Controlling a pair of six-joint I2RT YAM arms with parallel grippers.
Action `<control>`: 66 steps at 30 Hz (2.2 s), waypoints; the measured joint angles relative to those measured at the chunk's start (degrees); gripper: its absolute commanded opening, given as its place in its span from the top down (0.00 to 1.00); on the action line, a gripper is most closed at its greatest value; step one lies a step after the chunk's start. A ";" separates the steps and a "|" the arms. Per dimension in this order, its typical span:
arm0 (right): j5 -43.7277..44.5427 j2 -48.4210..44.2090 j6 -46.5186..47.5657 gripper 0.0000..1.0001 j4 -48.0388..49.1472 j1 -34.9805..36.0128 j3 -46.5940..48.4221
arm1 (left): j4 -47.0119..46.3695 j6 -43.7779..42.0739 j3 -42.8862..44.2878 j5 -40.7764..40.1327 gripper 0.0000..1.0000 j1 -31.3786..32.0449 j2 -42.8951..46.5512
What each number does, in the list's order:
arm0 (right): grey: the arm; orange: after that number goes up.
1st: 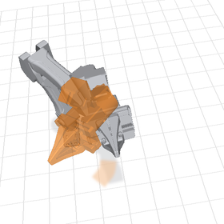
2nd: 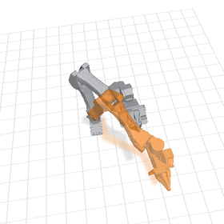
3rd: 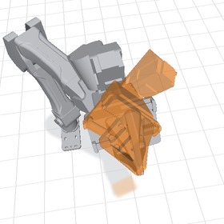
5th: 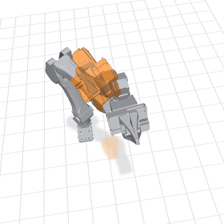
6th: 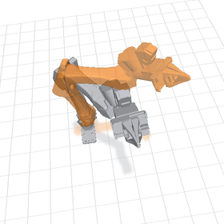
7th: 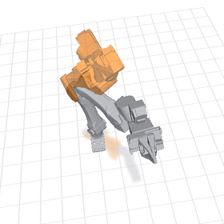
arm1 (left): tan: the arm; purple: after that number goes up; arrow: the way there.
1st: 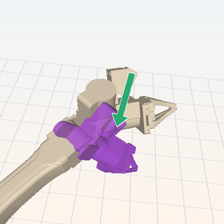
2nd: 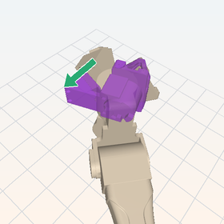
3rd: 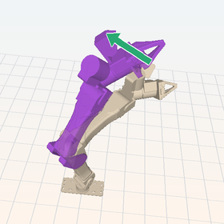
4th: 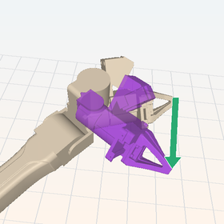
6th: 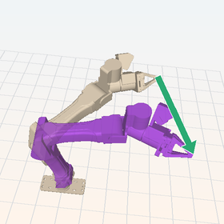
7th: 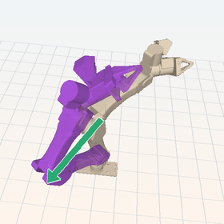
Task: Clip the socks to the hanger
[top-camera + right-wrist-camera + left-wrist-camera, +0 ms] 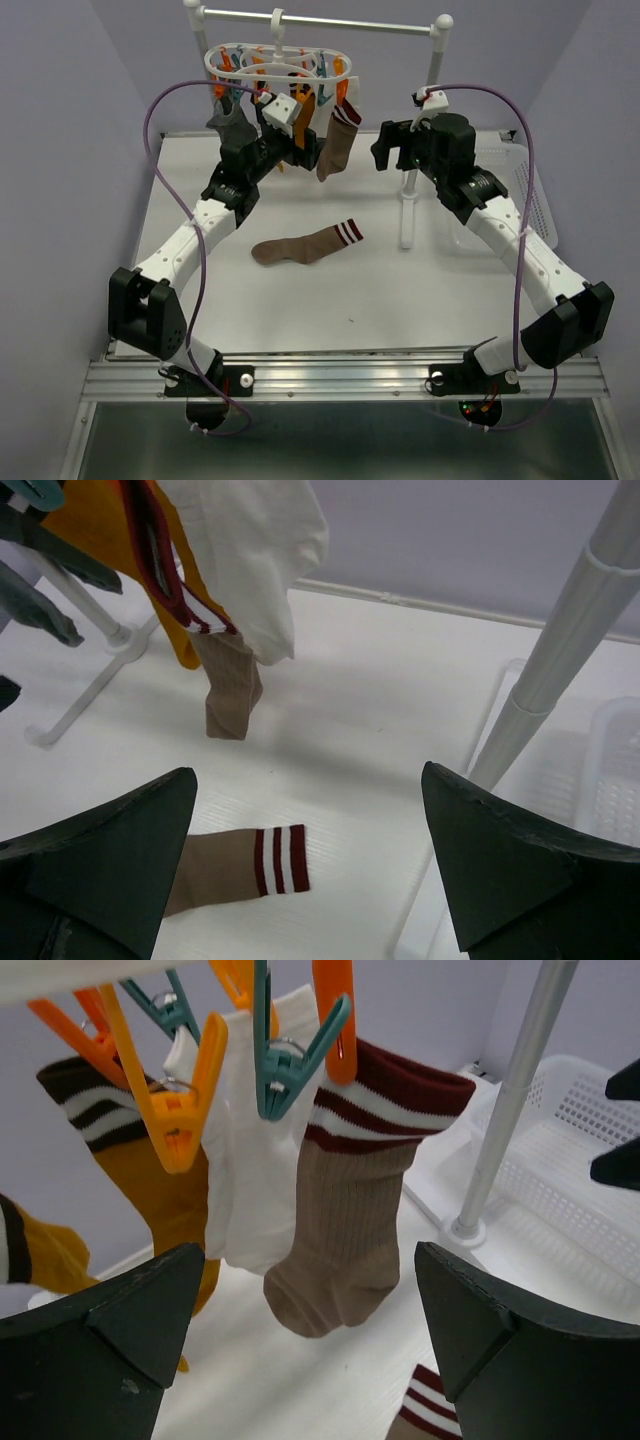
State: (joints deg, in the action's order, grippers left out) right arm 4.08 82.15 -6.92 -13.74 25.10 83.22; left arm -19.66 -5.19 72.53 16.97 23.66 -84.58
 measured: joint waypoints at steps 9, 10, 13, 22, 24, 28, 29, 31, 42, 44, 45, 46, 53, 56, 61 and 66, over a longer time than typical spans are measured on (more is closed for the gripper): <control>-1.31 0.00 -0.26 0.00 0.02 0.09 -0.02 | -7.04 -1.97 6.23 2.78 0.04 0.02 -6.95; -1.79 0.00 -0.22 0.00 0.04 0.09 -0.02 | -7.54 -2.32 7.32 2.62 0.05 0.02 -8.04; -5.86 0.00 0.44 0.00 0.11 0.09 -0.02 | -8.28 -3.26 9.16 1.22 0.07 0.02 -10.40; -18.36 1.25 1.79 0.00 1.53 0.09 2.84 | -7.89 -0.26 5.79 -0.55 0.03 -1.88 -7.85; -18.67 1.77 1.79 0.00 1.81 0.09 3.58 | -6.82 3.19 4.15 -0.55 0.02 -3.30 -5.29; -19.26 3.08 1.81 0.00 2.25 0.09 4.57 | -5.62 10.75 3.08 -0.50 0.01 -6.43 -0.63; -19.47 3.54 1.95 0.00 2.23 0.09 4.76 | -5.62 13.53 3.10 -0.28 0.01 -7.67 0.61; -19.65 4.17 2.08 0.00 2.25 0.09 4.87 | -5.62 17.09 3.41 0.15 0.01 -8.96 1.68; -19.69 5.35 2.21 0.00 2.86 0.09 4.92 | -3.17 41.13 14.32 5.64 0.02 -15.52 -4.24; -19.58 5.35 2.21 0.00 3.10 0.09 4.92 | -3.28 44.48 14.32 6.88 0.02 -16.48 -5.40; -19.52 5.35 2.21 0.00 3.19 0.09 4.92 | -3.26 46.12 14.34 7.21 0.04 -16.87 -6.03; -19.47 5.35 2.21 0.00 3.34 0.09 4.92 | -3.26 47.65 14.34 7.58 0.04 -17.27 -6.60; -19.30 5.35 2.25 0.00 4.00 0.09 4.92 | -4.26 55.39 14.60 8.63 0.13 -17.81 -9.16; -19.32 5.35 2.45 0.00 4.04 0.09 4.92 | -5.42 57.24 14.60 9.16 0.16 -17.81 -9.22; -19.28 5.35 2.86 0.00 4.07 0.09 4.92 | -8.02 59.49 14.60 9.97 0.17 -17.81 -9.22; -19.52 5.35 2.86 0.00 4.33 0.09 4.92 | -8.81 60.50 14.60 9.35 0.22 -17.81 -9.22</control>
State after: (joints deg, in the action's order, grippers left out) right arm -15.44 87.50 -4.05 -9.41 25.19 88.14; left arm -28.47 55.31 87.13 26.33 5.85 -93.80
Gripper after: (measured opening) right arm 0.998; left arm 0.805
